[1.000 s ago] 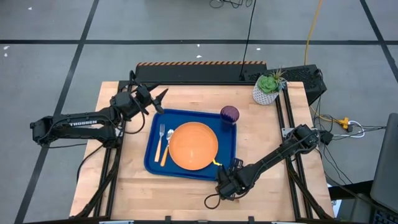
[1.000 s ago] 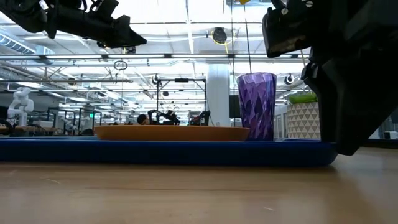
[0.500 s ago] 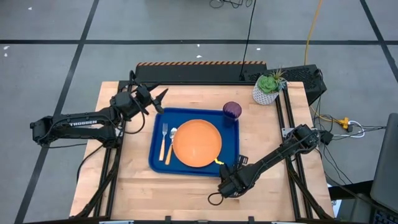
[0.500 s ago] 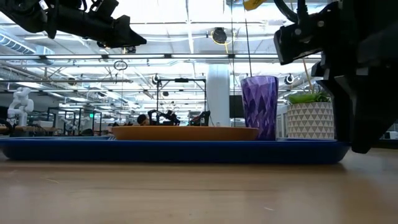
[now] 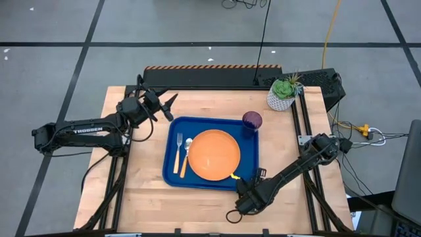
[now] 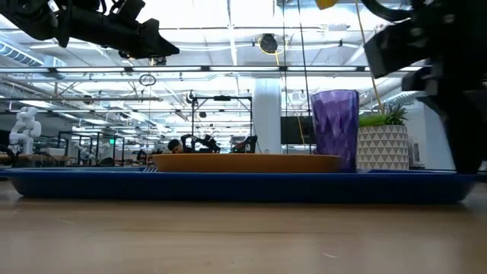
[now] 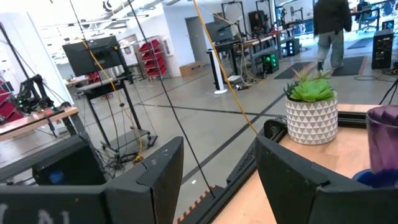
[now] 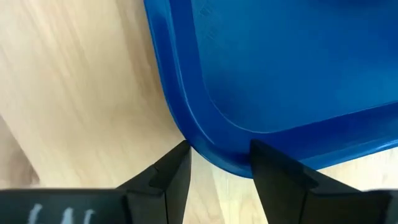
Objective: Pick and place plate/cup/fork/spoon on tray
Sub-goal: Adjust the blue serving tray
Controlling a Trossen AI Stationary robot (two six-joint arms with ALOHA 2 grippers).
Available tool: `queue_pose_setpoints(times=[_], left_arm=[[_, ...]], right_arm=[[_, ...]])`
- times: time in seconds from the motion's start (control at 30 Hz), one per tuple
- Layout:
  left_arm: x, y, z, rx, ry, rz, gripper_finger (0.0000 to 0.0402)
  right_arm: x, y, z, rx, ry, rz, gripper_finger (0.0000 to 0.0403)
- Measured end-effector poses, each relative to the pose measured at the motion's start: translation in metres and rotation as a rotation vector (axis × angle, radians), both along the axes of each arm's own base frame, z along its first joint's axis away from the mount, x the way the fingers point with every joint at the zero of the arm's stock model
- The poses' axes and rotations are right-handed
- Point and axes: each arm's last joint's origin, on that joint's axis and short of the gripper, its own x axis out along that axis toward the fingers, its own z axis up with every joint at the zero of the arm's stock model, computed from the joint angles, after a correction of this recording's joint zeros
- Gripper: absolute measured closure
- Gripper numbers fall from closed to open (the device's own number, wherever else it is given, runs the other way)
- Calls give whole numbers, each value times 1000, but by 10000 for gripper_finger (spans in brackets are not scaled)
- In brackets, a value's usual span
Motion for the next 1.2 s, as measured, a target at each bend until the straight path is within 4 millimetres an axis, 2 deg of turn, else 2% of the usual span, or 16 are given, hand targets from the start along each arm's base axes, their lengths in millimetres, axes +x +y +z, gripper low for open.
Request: queue_pose_setpoints(times=[0.53,1.2], left_arm=[[0,0,1,7,-1,0,202],[0,0,1,22,11,2,202]], right_arm=[[-8,4,1,-40,41,118,250],[-5,7,0,-36,12,215,251]])
